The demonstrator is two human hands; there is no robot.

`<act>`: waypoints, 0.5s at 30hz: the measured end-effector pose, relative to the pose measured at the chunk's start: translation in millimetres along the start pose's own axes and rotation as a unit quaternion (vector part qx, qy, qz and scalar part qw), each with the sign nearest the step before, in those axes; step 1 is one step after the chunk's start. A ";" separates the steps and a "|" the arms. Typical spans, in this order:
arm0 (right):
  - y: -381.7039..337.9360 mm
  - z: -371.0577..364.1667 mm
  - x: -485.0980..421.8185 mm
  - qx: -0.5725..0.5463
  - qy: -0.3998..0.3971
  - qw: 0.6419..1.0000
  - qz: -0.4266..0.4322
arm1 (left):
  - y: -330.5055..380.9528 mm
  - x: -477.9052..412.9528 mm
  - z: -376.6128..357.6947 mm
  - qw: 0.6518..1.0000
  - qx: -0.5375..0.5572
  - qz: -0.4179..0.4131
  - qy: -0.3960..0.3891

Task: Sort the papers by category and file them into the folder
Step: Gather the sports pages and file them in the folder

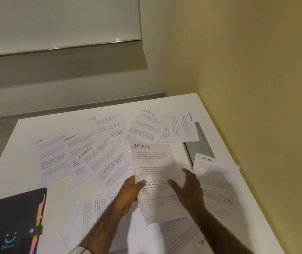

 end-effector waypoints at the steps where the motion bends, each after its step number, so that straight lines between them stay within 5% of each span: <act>1: 6.8 -5.1 -2.0 -0.079 -0.037 0.994 -0.064 | 0.7 2.1 6.0 1.000 0.015 -0.002 -0.011; 4: 2.5 -31.2 0.3 -0.323 -0.131 0.925 -0.152 | -0.9 3.2 27.8 0.998 0.062 -0.004 -0.030; 7: -12.2 -40.8 -7.4 -0.300 -0.137 0.937 -0.111 | -3.7 -0.9 55.6 0.998 0.069 -0.013 -0.007; 12: -41.0 -45.0 -26.9 -0.244 -0.081 0.964 -0.074 | -18.1 -16.6 134.2 0.973 0.104 0.025 0.202; 15: -52.8 -46.7 -37.6 -0.229 -0.088 0.968 -0.046 | -27.8 -30.3 187.0 0.932 0.004 0.076 0.353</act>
Point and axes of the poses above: each hand's wrist, its own x-axis away from the middle knuckle, its own z-axis out of the back of the hand, y = z × x, the point moved 9 cm from there along -x, towards the middle knuckle, and after that the axes turned 14 degrees about z, right-handed, at the moved point
